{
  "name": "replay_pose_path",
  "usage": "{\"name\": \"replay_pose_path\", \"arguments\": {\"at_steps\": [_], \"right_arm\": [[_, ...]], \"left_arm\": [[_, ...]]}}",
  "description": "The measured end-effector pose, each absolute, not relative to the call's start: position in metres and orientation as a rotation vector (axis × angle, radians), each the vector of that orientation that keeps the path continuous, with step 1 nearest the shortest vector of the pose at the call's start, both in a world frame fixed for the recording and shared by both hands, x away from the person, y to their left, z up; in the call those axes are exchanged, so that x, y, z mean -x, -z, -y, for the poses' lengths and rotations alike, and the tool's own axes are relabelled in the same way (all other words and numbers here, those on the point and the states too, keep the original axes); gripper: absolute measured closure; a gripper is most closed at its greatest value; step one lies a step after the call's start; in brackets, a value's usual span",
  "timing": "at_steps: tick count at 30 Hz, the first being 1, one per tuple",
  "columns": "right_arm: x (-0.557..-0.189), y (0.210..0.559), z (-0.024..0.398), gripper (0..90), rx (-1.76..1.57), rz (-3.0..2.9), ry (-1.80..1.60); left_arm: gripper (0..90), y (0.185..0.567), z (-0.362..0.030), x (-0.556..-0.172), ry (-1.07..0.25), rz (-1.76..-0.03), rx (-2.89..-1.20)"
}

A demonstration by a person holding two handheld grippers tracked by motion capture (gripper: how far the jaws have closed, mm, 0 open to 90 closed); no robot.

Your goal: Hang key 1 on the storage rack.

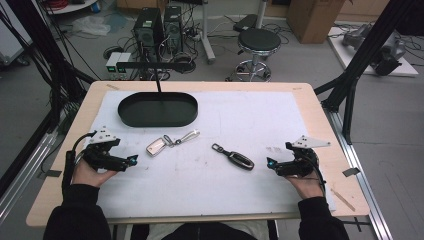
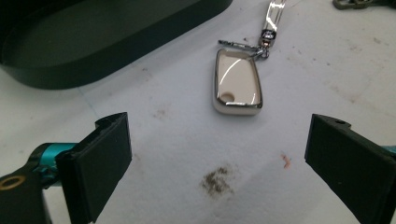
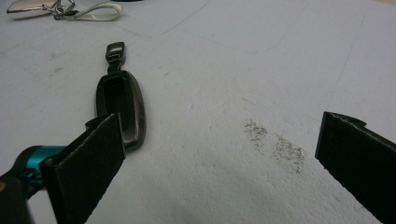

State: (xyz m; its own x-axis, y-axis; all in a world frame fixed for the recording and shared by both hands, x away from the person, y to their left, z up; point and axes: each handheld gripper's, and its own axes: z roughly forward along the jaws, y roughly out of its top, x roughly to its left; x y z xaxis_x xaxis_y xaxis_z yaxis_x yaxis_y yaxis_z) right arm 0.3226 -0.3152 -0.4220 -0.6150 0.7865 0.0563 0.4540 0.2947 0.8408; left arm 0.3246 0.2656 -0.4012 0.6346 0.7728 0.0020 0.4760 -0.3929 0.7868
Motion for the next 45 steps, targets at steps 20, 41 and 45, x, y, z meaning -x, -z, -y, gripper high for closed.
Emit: {"name": "replay_pose_path", "arguments": {"at_steps": [20, 41, 45], "right_arm": [[-0.323, 0.423, 0.315, 0.8, -1.126, -2.196, -1.232], [-0.324, 0.422, 0.317, 0.7, -1.131, -2.194, -1.241], [-0.324, 0.423, 0.316, 0.7, -1.130, -2.192, -1.237]], "left_arm": [[7.7, 0.357, -0.222, -0.370, -0.435, -0.841, -2.169], [7.7, 0.329, -0.173, -0.408, -0.410, -0.750, -2.262], [7.7, 0.327, -0.160, -0.414, -0.398, -0.717, -2.292]]}}
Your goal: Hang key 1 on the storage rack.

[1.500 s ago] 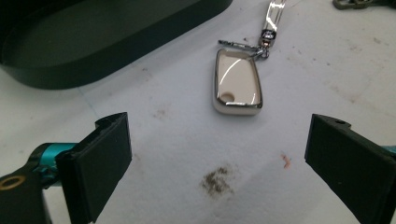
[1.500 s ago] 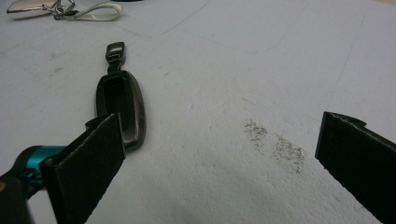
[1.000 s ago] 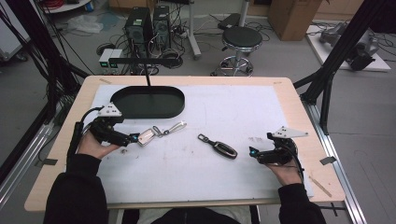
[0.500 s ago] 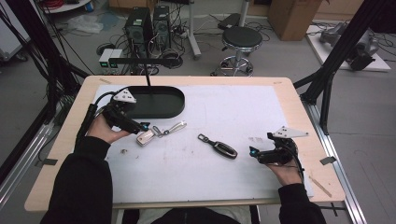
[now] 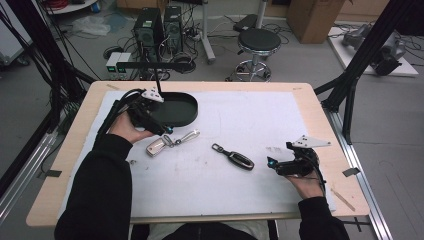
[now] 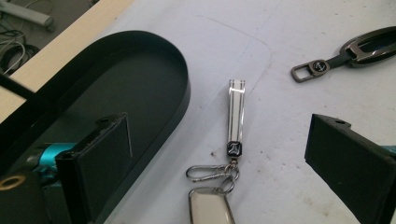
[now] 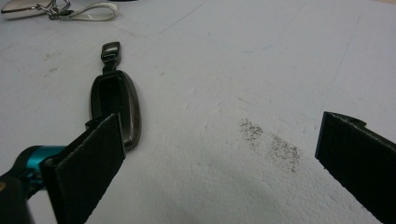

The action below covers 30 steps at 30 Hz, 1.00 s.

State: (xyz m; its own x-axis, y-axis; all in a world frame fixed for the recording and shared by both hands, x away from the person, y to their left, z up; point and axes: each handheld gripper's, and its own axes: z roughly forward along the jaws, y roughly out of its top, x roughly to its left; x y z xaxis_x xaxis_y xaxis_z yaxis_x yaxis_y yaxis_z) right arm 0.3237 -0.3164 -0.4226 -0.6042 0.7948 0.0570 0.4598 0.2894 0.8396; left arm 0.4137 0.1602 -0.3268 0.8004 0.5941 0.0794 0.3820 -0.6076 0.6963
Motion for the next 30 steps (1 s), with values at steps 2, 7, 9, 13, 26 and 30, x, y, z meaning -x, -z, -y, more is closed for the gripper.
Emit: {"name": "replay_pose_path", "arguments": {"at_steps": [2, 7, 9, 13, 26, 30], "right_arm": [[-0.324, 0.423, 0.316, 0.7, -1.128, -2.194, -1.233], [-0.324, 0.423, 0.316, 0.7, -1.125, -2.194, -1.230], [-0.324, 0.423, 0.317, 0.7, -1.125, -2.195, -1.229], [-0.324, 0.423, 0.317, 0.8, -1.136, -2.192, -1.233], [-0.323, 0.424, 0.320, 0.7, -1.138, -2.184, -1.224], [-0.323, 0.424, 0.321, 0.8, -1.158, -2.179, -1.211]], "left_arm": [[7.7, 0.327, -0.153, -0.418, -0.384, -0.701, -2.309], [7.7, 0.329, -0.143, -0.425, -0.361, -0.686, -2.335], [7.8, 0.332, -0.139, -0.427, -0.351, -0.679, -2.349], [7.8, 0.339, -0.131, -0.431, -0.331, -0.677, -2.358], [7.9, 0.370, -0.101, -0.437, -0.249, -0.663, -2.438], [7.8, 0.385, -0.090, -0.440, -0.214, -0.663, -2.485]]}}
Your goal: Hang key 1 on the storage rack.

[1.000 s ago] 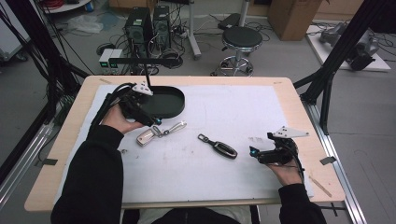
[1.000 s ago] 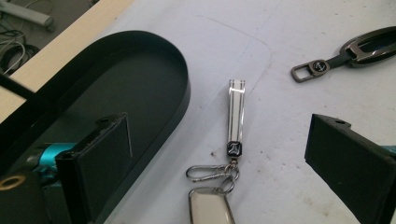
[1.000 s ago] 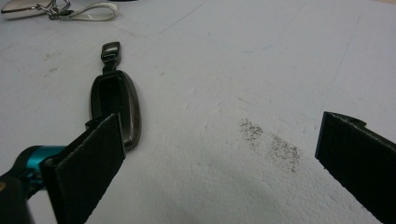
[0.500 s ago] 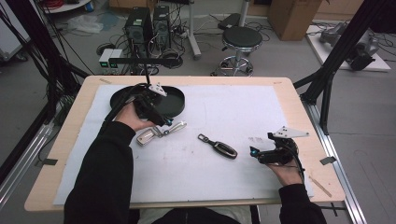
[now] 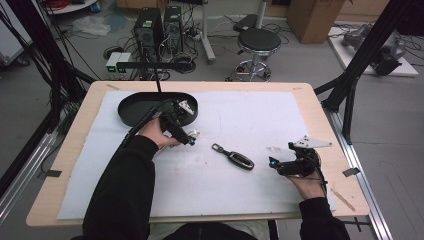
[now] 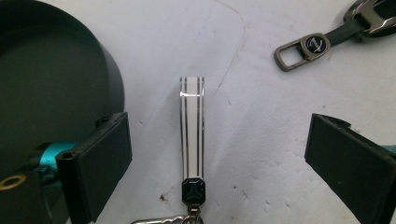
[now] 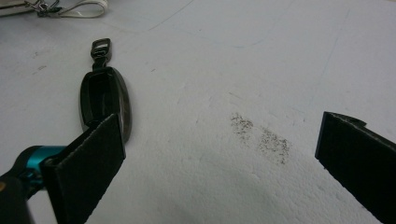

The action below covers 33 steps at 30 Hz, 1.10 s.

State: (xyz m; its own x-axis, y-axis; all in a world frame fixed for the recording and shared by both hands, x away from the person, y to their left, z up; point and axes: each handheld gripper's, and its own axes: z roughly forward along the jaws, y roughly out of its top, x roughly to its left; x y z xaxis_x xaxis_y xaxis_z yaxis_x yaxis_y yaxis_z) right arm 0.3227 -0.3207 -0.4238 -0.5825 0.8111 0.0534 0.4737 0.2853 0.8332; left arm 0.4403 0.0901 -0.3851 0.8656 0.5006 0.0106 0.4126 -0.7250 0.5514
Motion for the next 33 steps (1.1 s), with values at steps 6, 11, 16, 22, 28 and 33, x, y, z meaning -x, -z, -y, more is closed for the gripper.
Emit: {"name": "replay_pose_path", "arguments": {"at_steps": [6, 11, 16, 22, 28, 33], "right_arm": [[-0.323, 0.424, 0.322, 0.8, -1.155, -2.176, -1.215], [-0.324, 0.426, 0.321, 0.7, -1.165, -2.185, -1.189], [-0.324, 0.426, 0.322, 0.8, -1.157, -2.185, -1.190], [-0.323, 0.427, 0.322, 0.8, -1.170, -2.183, -1.176], [-0.322, 0.426, 0.323, 0.8, -1.176, -2.174, -1.176], [-0.322, 0.427, 0.324, 0.8, -1.178, -2.175, -1.166]], "left_arm": [[7.8, 0.397, -0.086, -0.445, -0.209, -0.680, -2.519], [9.1, 0.402, -0.082, -0.446, -0.188, -0.673, -2.518], [9.1, 0.412, -0.081, -0.450, -0.148, -0.689, -2.563], [15.2, 0.415, -0.083, -0.454, -0.137, -0.716, -2.544], [29.8, 0.417, -0.084, -0.455, -0.184, -0.745, -2.546], [55.8, 0.415, -0.088, -0.458, -0.092, -0.794, -2.469]]}}
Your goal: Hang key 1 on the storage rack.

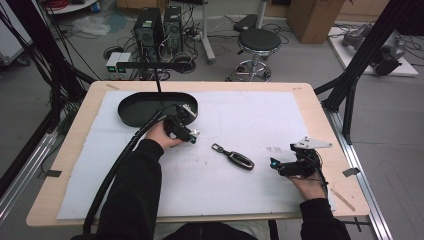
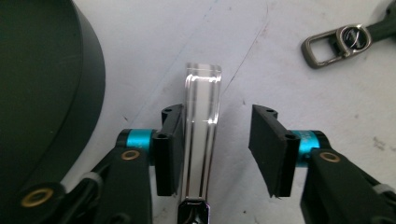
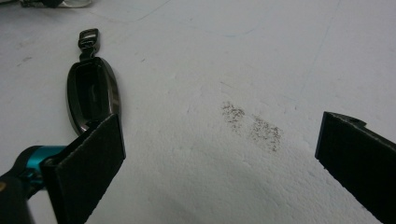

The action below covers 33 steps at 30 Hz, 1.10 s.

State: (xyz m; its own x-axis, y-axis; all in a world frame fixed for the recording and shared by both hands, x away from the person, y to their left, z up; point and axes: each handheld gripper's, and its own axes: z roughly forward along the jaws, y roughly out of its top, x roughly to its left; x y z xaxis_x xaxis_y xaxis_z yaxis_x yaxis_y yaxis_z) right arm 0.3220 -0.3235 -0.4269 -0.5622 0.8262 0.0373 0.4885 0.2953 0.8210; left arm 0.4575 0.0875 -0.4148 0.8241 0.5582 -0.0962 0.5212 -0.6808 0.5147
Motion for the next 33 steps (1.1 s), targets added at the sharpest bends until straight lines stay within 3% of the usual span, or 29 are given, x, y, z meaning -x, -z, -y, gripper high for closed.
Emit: {"name": "replay_pose_path", "arguments": {"at_steps": [6, 8, 9, 13, 21, 33], "right_arm": [[-0.322, 0.426, 0.326, 0.8, -1.187, -2.162, -1.165], [-0.322, 0.427, 0.325, 0.8, -1.181, -2.164, -1.163], [-0.322, 0.427, 0.325, 0.8, -1.181, -2.164, -1.163], [-0.322, 0.427, 0.324, 0.8, -1.181, -2.173, -1.156], [-0.323, 0.427, 0.325, 0.8, -1.181, -2.168, -1.163], [-0.323, 0.427, 0.324, 0.8, -1.172, -2.166, -1.161]], "left_arm": [[59.4, 0.419, -0.089, -0.460, -0.073, -0.826, -2.484], [72.4, 0.419, -0.090, -0.460, -0.082, -0.819, -2.487], [74.1, 0.419, -0.090, -0.460, -0.082, -0.819, -2.487], [74.5, 0.419, -0.088, -0.456, -0.144, -0.744, -2.506], [74.6, 0.409, -0.098, -0.453, -0.115, -0.750, -2.451], [74.8, 0.367, -0.144, -0.449, -0.126, -0.840, -2.232]]}}
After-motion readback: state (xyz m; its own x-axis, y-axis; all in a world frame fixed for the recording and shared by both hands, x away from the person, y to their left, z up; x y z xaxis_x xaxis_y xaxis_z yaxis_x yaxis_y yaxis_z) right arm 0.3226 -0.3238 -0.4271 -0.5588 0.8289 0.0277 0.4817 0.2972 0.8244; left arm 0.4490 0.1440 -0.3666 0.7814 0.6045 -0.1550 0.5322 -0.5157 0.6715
